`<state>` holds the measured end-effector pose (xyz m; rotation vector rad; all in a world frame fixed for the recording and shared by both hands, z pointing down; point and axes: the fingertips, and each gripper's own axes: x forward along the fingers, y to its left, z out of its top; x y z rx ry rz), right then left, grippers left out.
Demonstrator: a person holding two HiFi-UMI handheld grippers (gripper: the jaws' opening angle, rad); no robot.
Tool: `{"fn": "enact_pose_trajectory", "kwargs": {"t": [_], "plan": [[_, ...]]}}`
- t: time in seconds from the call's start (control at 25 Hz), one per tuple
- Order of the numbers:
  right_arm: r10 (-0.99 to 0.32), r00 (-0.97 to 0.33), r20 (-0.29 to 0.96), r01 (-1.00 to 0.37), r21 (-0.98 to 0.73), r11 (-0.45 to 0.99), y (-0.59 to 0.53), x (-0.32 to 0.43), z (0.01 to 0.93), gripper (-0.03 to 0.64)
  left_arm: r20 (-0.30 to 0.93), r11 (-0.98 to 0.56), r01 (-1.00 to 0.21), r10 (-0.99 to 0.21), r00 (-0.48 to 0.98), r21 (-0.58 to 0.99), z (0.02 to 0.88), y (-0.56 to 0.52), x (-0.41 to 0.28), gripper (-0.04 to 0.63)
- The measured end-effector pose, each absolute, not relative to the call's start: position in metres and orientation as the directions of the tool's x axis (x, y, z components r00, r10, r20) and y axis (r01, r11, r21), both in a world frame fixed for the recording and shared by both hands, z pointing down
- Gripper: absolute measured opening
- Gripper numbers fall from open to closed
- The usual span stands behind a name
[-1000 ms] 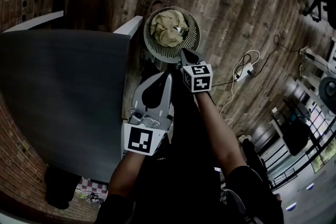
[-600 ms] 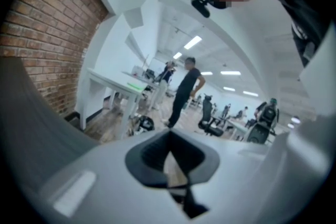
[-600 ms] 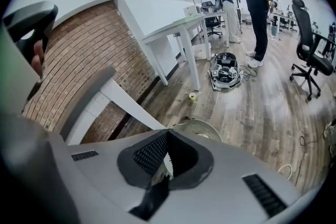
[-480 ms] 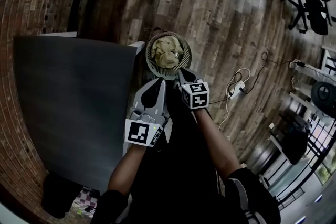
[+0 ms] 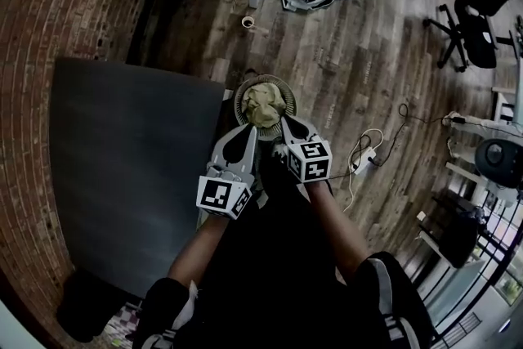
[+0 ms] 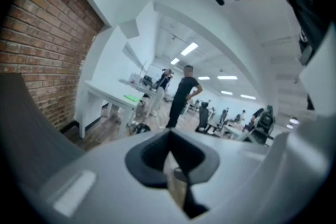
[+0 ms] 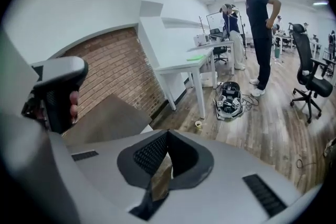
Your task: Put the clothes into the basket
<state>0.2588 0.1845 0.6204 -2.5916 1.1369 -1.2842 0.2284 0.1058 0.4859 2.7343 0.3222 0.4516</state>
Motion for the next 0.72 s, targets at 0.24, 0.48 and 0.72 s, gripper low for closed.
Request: {"fn": "enact_pose_trajectory", "kwargs": {"t": [0.24, 0.48, 0.72], "plan": [[-0.674, 0.464, 0.575, -0.642, -0.307, -0.703, 0.176, 0.253, 0.546, 0.005, 0.214, -0.921, 0.185, 0.268, 0.939, 0.343, 0.443, 0.100, 0.227, 0.005], [-0.704, 0.489, 0.515, -0.687, -0.271, -0.675, 0.177, 0.239, 0.500, 0.005, 0.219, -0.927, 0.162, 0.244, 0.944, 0.337, 0.414, 0.099, 0.210, 0.005], [-0.723, 0.543, 0.427, -0.702, -0.242, -0.670, 0.181, 0.229, 0.456, 0.005, 0.166, -0.934, 0.202, 0.259, 0.952, 0.296, 0.390, 0.100, 0.201, 0.005]]}}
